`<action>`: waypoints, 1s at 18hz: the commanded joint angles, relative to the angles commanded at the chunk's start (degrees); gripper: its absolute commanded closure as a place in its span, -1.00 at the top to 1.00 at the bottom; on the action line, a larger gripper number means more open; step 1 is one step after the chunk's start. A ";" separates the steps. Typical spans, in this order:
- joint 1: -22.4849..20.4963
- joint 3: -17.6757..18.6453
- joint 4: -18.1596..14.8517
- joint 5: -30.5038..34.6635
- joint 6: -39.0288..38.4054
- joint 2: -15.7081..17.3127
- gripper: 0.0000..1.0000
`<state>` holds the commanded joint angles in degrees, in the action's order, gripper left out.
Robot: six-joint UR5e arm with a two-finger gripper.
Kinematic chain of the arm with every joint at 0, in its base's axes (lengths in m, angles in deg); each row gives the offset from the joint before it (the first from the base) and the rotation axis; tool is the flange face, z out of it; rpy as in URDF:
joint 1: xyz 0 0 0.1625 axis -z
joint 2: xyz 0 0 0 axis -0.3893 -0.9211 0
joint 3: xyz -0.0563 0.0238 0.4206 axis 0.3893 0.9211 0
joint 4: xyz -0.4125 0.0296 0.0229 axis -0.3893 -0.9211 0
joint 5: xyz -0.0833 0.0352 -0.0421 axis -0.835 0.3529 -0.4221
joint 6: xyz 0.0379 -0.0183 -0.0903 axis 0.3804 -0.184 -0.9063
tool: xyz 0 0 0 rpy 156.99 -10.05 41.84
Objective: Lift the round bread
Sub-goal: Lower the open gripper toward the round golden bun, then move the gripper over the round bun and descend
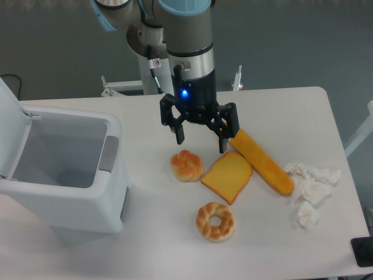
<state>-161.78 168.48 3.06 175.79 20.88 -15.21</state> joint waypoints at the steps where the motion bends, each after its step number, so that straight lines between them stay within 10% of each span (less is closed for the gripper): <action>1: 0.00 0.09 0.00 0.00 0.00 -0.17 1.00; 18: -2.81 0.09 2.38 0.88 -0.09 -4.83 1.00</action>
<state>-164.59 168.56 5.44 176.66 20.79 -20.04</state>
